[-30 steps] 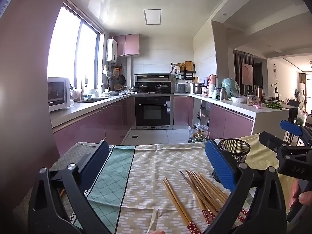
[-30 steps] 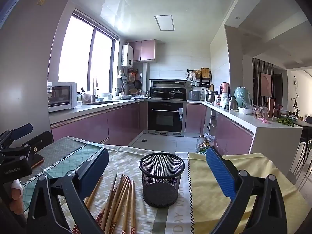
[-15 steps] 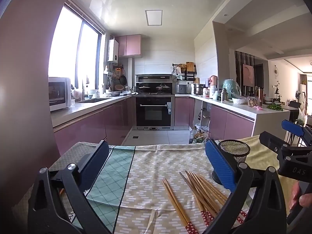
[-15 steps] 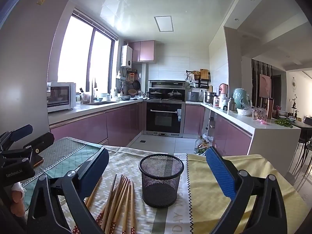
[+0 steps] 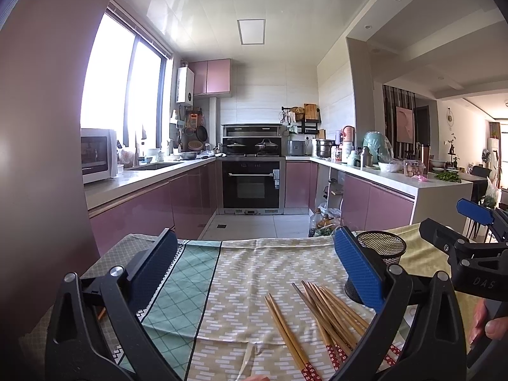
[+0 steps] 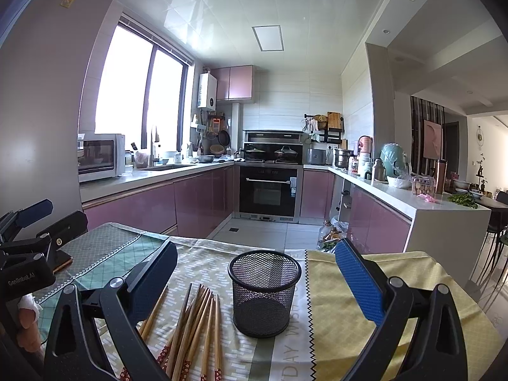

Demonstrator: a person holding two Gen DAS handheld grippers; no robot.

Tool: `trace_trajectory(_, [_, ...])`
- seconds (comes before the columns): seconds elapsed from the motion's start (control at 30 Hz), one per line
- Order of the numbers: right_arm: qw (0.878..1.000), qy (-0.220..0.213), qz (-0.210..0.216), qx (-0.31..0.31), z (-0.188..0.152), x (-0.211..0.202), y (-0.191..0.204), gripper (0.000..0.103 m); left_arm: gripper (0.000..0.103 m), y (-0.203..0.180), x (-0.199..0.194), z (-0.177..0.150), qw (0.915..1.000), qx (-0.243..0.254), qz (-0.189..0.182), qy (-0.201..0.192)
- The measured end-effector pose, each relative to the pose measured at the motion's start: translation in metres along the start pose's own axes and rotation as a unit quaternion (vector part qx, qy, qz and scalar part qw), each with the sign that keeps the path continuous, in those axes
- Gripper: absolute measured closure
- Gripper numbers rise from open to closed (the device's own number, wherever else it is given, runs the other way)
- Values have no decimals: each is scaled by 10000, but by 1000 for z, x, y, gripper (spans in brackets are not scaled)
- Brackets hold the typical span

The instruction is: Organize utensils

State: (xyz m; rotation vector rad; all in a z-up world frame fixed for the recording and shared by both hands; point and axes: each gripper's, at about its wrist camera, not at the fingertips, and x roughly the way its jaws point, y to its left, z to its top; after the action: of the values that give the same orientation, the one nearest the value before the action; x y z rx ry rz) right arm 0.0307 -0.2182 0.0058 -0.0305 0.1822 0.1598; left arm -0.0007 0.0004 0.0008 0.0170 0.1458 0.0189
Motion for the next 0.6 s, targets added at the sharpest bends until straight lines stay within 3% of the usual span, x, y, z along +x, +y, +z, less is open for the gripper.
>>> trace_trajectory(0.6, [10000, -5, 13, 4, 0, 0, 2, 7, 6, 2, -2, -1, 10000, -16, 29, -63])
